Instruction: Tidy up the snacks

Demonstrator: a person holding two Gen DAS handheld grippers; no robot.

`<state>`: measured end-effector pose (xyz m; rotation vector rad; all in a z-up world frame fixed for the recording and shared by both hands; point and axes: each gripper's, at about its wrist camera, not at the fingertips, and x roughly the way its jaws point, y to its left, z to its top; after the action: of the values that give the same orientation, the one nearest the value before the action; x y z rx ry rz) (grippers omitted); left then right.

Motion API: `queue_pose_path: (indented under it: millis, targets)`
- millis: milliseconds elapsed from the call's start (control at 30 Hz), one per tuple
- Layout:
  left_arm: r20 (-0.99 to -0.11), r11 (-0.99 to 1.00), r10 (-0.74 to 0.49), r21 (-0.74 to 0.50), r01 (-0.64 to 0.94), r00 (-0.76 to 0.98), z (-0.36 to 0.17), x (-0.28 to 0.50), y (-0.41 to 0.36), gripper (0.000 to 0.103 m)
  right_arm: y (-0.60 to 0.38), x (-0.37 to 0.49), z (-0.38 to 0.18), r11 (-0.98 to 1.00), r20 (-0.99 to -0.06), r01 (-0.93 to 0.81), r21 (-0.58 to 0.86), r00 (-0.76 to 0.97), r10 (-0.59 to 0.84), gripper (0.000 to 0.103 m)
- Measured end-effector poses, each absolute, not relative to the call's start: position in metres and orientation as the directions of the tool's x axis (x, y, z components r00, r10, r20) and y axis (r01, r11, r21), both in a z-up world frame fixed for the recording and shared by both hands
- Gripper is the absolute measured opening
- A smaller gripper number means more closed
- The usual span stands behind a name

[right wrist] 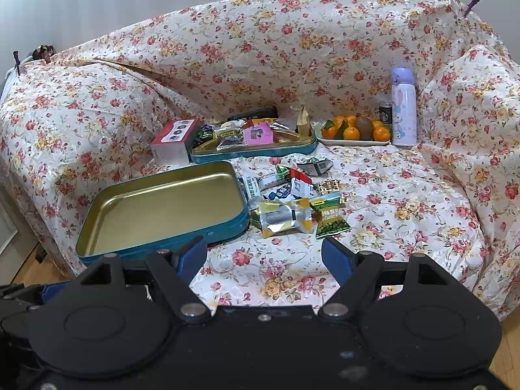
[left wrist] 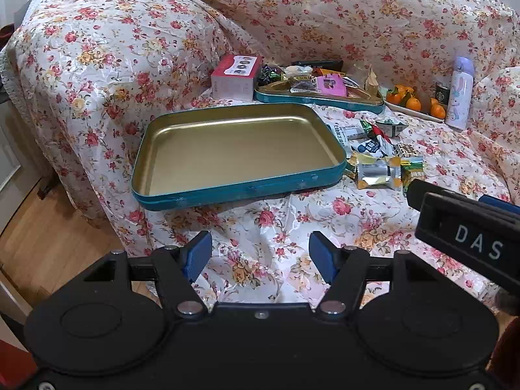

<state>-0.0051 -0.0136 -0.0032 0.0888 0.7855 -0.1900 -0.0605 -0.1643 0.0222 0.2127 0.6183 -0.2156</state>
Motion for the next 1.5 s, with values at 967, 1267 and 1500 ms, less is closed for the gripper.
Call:
queue_pose_path:
  millis: [967, 1267, 1500]
  targets:
    - [-0.703, 0.981, -0.140, -0.005, 0.192, 0.697, -0.001, -0.006, -0.014, 0.067, -0.174, -0.065, 0.011, 0.941, -0.651, 0.321, 0.111, 0.739, -0.175, 0.082]
    - [-0.709, 0.980, -0.143, -0.007, 0.197, 0.690, -0.002, -0.007, -0.017, 0.067, -0.173, -0.066, 0.011, 0.941, -0.653, 0.322, 0.109, 0.737, -0.177, 0.082]
    - [-0.712, 0.979, -0.143, 0.000, 0.203, 0.688, -0.002, -0.006, -0.016, 0.067, -0.172, -0.067, 0.010, 0.941, -0.652, 0.320, 0.111, 0.738, -0.174, 0.082]
